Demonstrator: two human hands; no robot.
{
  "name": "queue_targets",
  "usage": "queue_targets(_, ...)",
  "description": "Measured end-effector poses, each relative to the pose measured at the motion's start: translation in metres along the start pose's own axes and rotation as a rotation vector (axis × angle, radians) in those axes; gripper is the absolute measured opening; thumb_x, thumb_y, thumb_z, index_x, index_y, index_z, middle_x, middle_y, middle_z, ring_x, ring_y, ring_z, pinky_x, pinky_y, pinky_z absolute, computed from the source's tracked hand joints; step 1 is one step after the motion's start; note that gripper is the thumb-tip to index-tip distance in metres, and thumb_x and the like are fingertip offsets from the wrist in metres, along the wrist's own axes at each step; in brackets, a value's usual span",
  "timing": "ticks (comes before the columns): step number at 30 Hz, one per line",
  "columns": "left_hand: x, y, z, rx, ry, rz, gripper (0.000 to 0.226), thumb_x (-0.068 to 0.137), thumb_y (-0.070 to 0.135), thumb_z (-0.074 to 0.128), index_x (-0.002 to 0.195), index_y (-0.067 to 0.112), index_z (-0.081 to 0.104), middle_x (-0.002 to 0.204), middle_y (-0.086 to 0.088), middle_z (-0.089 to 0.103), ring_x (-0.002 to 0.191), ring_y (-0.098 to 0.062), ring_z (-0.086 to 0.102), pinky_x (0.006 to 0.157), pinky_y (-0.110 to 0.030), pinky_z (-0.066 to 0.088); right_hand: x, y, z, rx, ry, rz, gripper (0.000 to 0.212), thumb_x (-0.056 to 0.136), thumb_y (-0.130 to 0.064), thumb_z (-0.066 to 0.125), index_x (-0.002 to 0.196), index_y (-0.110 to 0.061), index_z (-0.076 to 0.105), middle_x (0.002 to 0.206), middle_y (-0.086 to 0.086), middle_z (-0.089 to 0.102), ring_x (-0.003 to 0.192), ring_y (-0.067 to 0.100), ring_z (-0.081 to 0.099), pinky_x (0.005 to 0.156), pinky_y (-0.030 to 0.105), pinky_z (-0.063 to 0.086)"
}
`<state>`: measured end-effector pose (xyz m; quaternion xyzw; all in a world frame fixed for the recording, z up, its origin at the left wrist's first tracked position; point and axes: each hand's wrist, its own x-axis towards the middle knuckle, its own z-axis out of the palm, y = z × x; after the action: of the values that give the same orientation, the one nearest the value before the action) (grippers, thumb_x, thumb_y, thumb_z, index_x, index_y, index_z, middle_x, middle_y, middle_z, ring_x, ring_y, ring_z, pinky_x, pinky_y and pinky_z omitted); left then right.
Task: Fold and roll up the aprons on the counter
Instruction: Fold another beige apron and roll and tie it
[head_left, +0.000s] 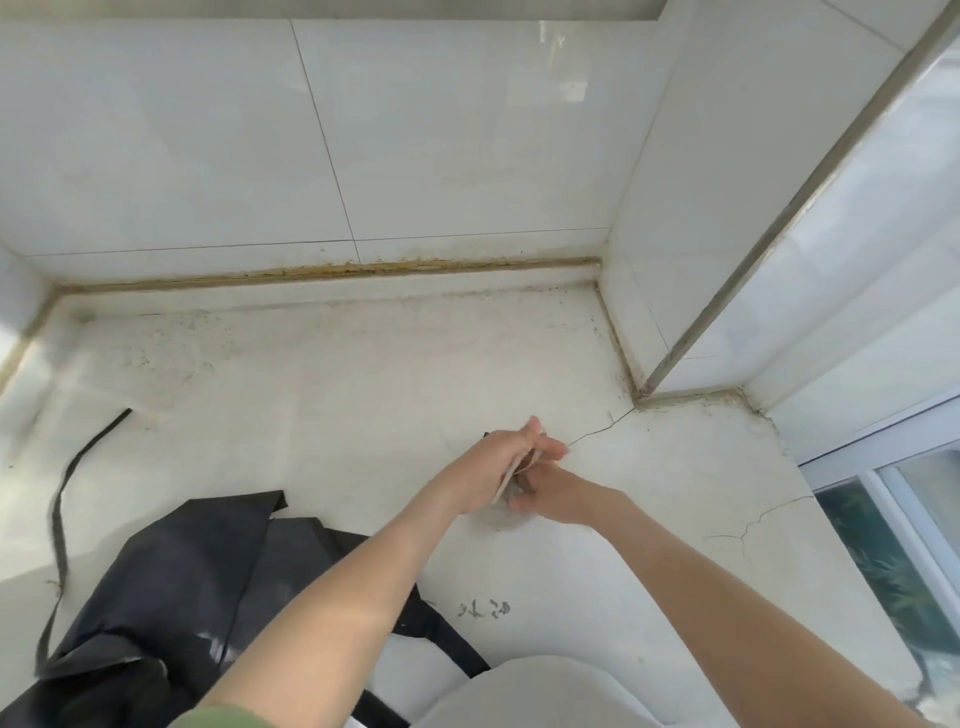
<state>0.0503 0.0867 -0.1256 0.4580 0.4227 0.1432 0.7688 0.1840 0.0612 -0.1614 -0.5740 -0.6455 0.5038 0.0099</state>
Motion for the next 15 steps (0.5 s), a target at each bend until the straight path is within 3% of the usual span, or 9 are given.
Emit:
queue_targets(3, 0.017, -0.013, -0.005, -0.315, 0.049, -0.047, 0.063, 0.102, 0.045, 0.020, 0.105, 0.003, 0.067, 0.091, -0.005, 0.069, 0.084, -0.015, 0.064, 0.085, -0.027, 0.046, -0.014, 0.008, -0.004, 0.083, 0.119, -0.012, 0.034, 0.093, -0.008, 0.047, 0.127, -0.014, 0.046, 0.117, 0.002, 0.044, 0.105, 0.014, 0.047, 0.094, 0.026, 0.041)
queue_targets(5, 0.022, -0.016, -0.009, -0.361, 0.075, -0.064, 0.043, 0.100, 0.022, 0.031, 0.107, -0.004, 0.064, 0.099, -0.016, 0.064, 0.087, -0.023, 0.062, 0.091, -0.033, 0.046, -0.022, 0.014, -0.009, 0.099, 0.160, 0.032, 0.032, 0.093, -0.013, 0.046, 0.123, -0.018, 0.054, 0.117, 0.004, 0.049, 0.106, 0.017, 0.049, 0.094, 0.024, 0.043)
queue_targets(6, 0.022, -0.020, -0.009, -0.341, 0.074, -0.058, 0.034, 0.095, 0.008, 0.034, 0.105, -0.005, 0.064, 0.101, -0.017, 0.062, 0.090, -0.025, 0.061, 0.092, -0.033, 0.046, -0.025, 0.015, -0.013, 0.125, 0.177, 0.054, 0.028, 0.093, -0.013, 0.047, 0.118, -0.018, 0.059, 0.112, 0.001, 0.053, 0.102, 0.014, 0.051, 0.088, 0.015, 0.043)
queue_targets(7, 0.024, -0.022, -0.009, -0.269, 0.073, -0.051, 0.035, 0.088, -0.006, 0.033, 0.103, -0.003, 0.064, 0.101, -0.017, 0.063, 0.091, -0.024, 0.061, 0.090, -0.030, 0.046, -0.029, 0.015, -0.018, 0.151, 0.201, 0.075, 0.024, 0.093, -0.014, 0.047, 0.112, -0.018, 0.062, 0.106, -0.003, 0.056, 0.097, 0.010, 0.051, 0.078, 0.007, 0.040)
queue_targets(9, 0.024, -0.026, -0.009, -0.066, 0.041, -0.047, 0.052, 0.079, -0.019, 0.025, 0.100, 0.004, 0.066, 0.098, -0.010, 0.066, 0.091, -0.019, 0.063, 0.082, -0.021, 0.048, -0.034, 0.012, -0.028, 0.190, 0.261, 0.091, 0.017, 0.093, -0.016, 0.051, 0.101, -0.018, 0.065, 0.094, -0.006, 0.058, 0.088, 0.008, 0.051, 0.068, 0.007, 0.037)
queue_targets(12, 0.028, -0.027, -0.010, 0.250, -0.025, -0.024, 0.045, 0.085, -0.015, 0.032, 0.096, 0.014, 0.066, 0.097, -0.001, 0.066, 0.094, -0.011, 0.060, 0.084, -0.017, 0.045, -0.038, 0.002, -0.039, 0.237, 0.271, 0.056, 0.014, 0.089, -0.014, 0.052, 0.094, -0.020, 0.063, 0.075, -0.002, 0.061, 0.071, 0.008, 0.054, 0.064, 0.020, 0.039)
queue_targets(15, 0.030, -0.030, -0.014, 0.383, -0.051, -0.015, 0.036, 0.088, -0.002, 0.040, 0.084, 0.023, 0.065, 0.084, 0.005, 0.060, 0.079, -0.008, 0.053, 0.076, -0.020, 0.039, -0.037, -0.012, -0.046, 0.228, 0.247, 0.038, 0.020, 0.087, -0.008, 0.047, 0.094, -0.019, 0.061, 0.067, -0.003, 0.062, 0.067, 0.007, 0.053, 0.061, 0.019, 0.038)
